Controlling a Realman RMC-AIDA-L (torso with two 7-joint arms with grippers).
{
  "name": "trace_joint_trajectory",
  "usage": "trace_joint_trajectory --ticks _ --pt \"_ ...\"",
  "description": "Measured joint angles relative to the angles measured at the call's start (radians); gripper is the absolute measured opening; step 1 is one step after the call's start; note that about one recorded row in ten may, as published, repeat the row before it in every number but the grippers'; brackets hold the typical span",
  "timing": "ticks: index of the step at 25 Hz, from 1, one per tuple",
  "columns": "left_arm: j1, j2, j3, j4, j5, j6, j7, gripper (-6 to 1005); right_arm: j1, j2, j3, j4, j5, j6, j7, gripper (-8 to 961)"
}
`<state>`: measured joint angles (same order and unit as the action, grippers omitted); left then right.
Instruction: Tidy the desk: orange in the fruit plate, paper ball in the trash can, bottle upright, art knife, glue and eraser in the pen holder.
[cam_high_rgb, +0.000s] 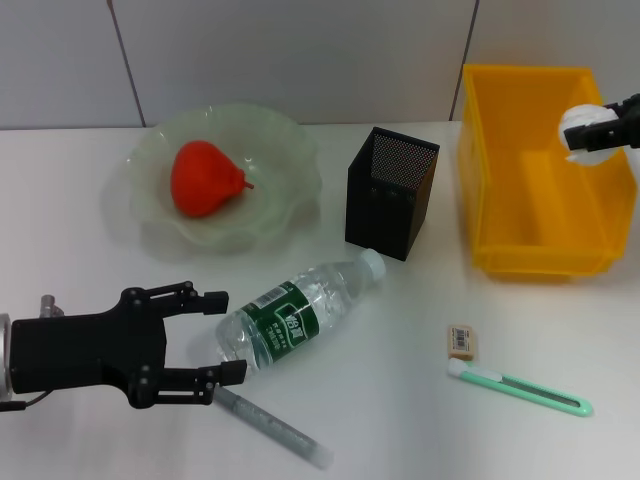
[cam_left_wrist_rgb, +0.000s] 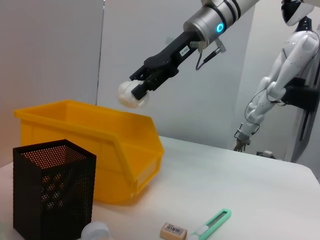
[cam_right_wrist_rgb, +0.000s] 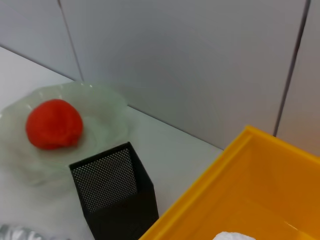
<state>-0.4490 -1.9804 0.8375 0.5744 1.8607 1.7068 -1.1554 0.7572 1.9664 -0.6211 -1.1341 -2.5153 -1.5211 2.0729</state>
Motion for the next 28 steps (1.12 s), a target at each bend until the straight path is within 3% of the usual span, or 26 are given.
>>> trace_joint_trajectory --ticks 12,16,18,19,21,25,28 --pt "-0.004 0.0 0.0 0.001 0.0 0.002 -0.002 845 -0.009 0.015 -0.019 0.001 -0.004 0.059 0.003 746" --pt "-0.005 0.0 0.0 0.001 0.0 0.003 -0.001 845 -0.026 0.031 -0.012 -0.013 0.021 0.09 -0.007 788" --pt "-0.005 0.0 0.0 0.002 0.0 0.004 -0.001 845 -0.044 0.041 -0.006 -0.029 0.085 0.096 -0.032 809" --pt "-0.005 0.0 0.0 0.002 0.0 0.004 -0.001 845 -0.082 0.043 -0.009 -0.038 0.237 0.075 -0.079 820" --pt "-0.006 0.0 0.0 0.001 0.0 0.004 -0.001 845 -0.099 0.041 -0.011 -0.037 0.311 0.054 -0.1 820" --pt "-0.007 0.0 0.0 0.001 0.0 0.005 -0.001 845 -0.148 0.014 -0.015 0.008 0.582 -0.142 -0.204 819" --pt "-0.007 0.0 0.0 0.001 0.0 0.005 -0.001 845 -0.155 -0.002 -0.017 0.028 0.629 -0.286 -0.226 819"
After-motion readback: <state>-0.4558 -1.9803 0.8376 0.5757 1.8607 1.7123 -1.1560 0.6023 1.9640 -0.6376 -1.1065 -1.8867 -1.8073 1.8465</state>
